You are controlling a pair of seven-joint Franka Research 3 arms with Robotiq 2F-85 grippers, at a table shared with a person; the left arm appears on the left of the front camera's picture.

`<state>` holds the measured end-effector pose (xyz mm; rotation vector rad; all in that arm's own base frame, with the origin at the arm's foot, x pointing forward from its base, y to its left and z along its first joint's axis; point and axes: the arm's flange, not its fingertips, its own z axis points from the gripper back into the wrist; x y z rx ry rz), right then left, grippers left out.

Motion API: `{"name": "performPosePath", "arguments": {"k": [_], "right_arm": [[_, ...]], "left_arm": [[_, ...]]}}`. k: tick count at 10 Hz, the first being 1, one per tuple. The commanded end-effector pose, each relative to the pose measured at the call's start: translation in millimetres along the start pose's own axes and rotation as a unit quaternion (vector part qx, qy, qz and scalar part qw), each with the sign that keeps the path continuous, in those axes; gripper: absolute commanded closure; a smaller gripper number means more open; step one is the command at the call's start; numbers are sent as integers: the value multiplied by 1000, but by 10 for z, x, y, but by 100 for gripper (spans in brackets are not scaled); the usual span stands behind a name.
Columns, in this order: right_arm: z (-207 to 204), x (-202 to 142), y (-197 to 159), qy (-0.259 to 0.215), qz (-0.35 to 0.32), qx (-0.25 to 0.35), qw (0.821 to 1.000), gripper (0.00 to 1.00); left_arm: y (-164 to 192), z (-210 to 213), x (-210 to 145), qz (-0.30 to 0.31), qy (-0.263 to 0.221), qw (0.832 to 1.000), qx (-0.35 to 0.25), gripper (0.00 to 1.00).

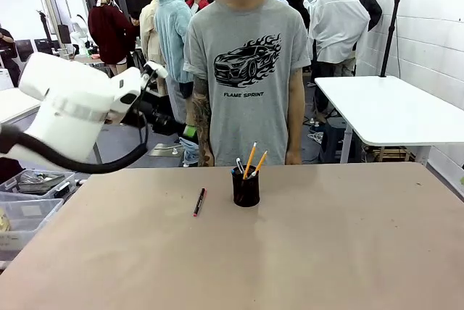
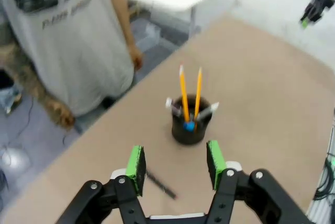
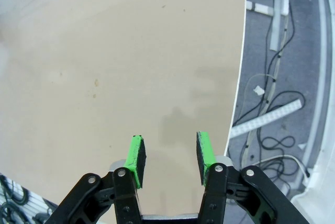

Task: Place the pens into the pen holder.
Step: Pick up a writing instrument from the table and place it into the Pen holder.

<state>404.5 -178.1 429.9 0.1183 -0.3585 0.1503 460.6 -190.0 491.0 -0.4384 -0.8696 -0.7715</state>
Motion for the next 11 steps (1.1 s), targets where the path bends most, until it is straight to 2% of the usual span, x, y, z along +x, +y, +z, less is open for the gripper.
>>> {"name": "performPosePath", "arguments": {"k": [1, 4, 6, 9, 11], "right_arm": [[-4, -6, -13, 2, 3, -4, 1000, 49], [-4, -6, -13, 2, 3, -4, 1000, 49], [-4, -6, -13, 2, 3, -4, 1000, 49], [-4, -6, -13, 2, 3, -4, 1000, 49], [-4, -6, -13, 2, 3, -4, 1000, 49]], "left_arm": [[-67, 200, 300, 106, 131, 986, 10, 37], [-137, -60, 91, 165, 215, 962, 32, 37], [-139, -349, -121, 217, 304, 923, 91, 37], [-245, -786, -385, 251, 326, 908, 76, 37], [-218, -1174, -605, 291, 346, 888, 81, 37]]}}
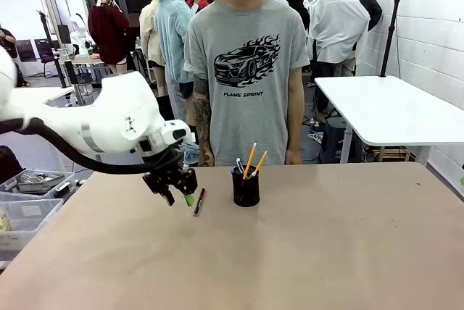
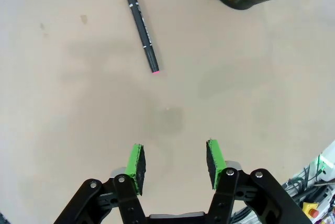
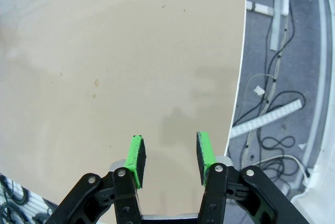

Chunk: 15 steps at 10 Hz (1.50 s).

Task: Place the pens into the pen holder.
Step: Pick up a writing instrument from the table and place it into the Pen holder.

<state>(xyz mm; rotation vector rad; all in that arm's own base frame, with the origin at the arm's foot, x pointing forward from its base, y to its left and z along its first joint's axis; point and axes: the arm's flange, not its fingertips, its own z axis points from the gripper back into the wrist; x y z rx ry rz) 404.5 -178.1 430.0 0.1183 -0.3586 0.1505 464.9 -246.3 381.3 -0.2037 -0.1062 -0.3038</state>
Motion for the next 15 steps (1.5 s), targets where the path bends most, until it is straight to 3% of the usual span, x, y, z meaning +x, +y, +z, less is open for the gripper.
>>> {"name": "performPosePath", "arguments": {"k": [1, 3, 8, 14, 15], "right_arm": [[-4, -7, -13, 2, 3, -4, 1000, 49], [-4, -7, -13, 2, 3, -4, 1000, 49], [-4, -7, -13, 2, 3, -4, 1000, 49], [-4, -7, -13, 2, 3, -4, 1000, 49], [-4, -7, -13, 2, 3, -4, 1000, 49]], "left_arm": [[-26, -235, 205, 31, 10, 999, 13, 37], [-4, -412, 504, 18, -8, 999, 33, 37], [64, -685, 1138, 4, 18, 997, 79, 37], [53, -886, 1301, 4, 27, 996, 81, 37], [82, -884, 1306, 8, 28, 996, 89, 51]]}}
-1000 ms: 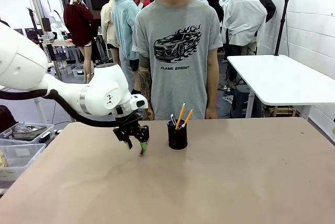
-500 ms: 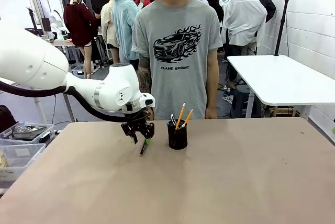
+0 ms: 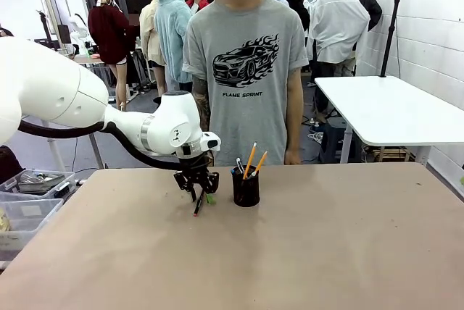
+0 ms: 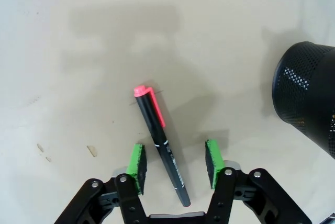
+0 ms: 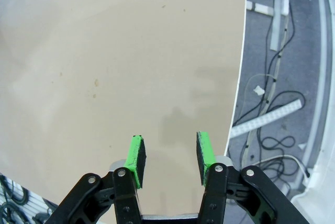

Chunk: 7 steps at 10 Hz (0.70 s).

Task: Place the pens into the pen holder.
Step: Pick up a writing instrument from the table and place it into the Pen holder.

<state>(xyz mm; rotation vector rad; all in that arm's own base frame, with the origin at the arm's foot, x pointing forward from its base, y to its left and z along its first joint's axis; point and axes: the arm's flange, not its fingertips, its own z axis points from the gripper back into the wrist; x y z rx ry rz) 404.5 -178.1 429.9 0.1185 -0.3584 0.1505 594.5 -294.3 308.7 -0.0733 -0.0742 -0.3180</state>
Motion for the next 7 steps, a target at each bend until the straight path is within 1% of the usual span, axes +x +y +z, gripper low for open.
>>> {"name": "performPosePath", "arguments": {"k": [1, 2, 3, 6, 7], "right_arm": [[-3, -6, -13, 2, 3, -4, 1000, 49], [-3, -6, -13, 2, 3, -4, 1000, 49], [-3, -6, -13, 2, 3, -4, 1000, 49], [-3, -6, -13, 2, 3, -4, 1000, 49], [-3, -6, -13, 2, 3, -4, 1000, 49]], "left_arm": [[10, 6, 16, 20, 13, 999, 35, 71], [14, 0, 7, 19, 16, 999, 44, 91], [16, 9, 3, 19, 16, 999, 39, 100], [11, -45, -27, 17, 25, 999, 43, 100], [11, -23, -45, 16, 22, 999, 35, 100]]}}
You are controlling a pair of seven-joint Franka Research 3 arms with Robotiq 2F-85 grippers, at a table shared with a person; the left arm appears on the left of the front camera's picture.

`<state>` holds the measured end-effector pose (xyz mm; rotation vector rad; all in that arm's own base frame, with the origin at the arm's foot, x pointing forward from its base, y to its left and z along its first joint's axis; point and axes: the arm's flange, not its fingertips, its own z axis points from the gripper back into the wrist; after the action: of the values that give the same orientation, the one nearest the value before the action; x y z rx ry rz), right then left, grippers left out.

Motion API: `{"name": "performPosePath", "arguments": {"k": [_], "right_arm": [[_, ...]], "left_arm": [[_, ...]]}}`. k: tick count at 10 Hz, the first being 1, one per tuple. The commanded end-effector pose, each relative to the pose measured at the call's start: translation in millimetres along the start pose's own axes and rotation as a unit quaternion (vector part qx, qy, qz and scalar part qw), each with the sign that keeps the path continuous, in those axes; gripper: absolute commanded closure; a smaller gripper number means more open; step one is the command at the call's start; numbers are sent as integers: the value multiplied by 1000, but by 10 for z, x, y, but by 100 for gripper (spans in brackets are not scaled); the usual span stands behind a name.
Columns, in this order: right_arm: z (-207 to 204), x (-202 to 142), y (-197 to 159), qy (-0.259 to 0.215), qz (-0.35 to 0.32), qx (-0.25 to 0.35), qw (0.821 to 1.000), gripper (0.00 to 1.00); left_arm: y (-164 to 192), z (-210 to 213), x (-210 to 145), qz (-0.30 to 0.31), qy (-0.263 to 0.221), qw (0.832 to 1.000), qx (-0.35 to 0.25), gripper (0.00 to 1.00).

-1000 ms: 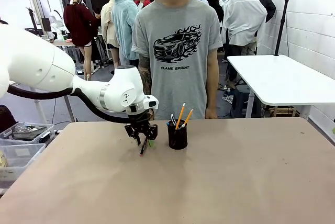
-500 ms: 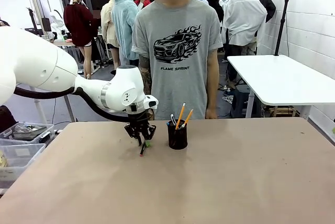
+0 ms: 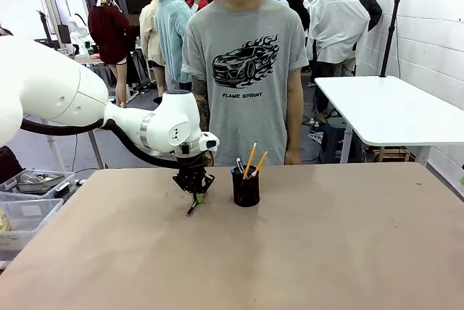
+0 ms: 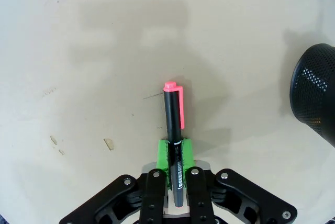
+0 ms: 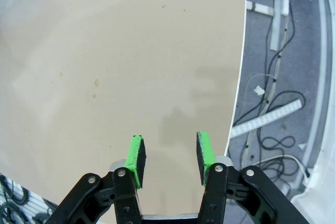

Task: Place the pens into the pen holder.
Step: Pick up a writing instrument from the table and place it into the Pen holder.

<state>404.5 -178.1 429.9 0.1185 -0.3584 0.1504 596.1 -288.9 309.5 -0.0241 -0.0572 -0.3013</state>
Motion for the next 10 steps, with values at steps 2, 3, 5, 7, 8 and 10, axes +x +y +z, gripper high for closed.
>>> {"name": "performPosePath", "arguments": {"k": [2, 3, 5, 7, 8, 10], "right_arm": [[-3, -6, -13, 2, 3, -4, 1000, 49], [-3, -6, -13, 2, 3, -4, 1000, 49], [-3, -6, -13, 2, 3, -4, 1000, 49], [-3, -6, -13, 2, 3, -4, 1000, 49], [-3, -6, -13, 2, 3, -4, 1000, 49], [-3, -6, -13, 2, 3, -4, 1000, 49]], "left_arm": [[-8, 218, -132, -8, -16, 1000, -21, 100], [17, 478, -204, -2, -45, 997, -68, 100], [126, 893, -385, -16, -105, 987, -118, 100], [249, 1305, -620, -46, -172, 965, -195, 100], [303, 1483, -744, -81, -207, 947, -232, 100], [316, 1561, -818, -156, -288, 899, -291, 100]]}}
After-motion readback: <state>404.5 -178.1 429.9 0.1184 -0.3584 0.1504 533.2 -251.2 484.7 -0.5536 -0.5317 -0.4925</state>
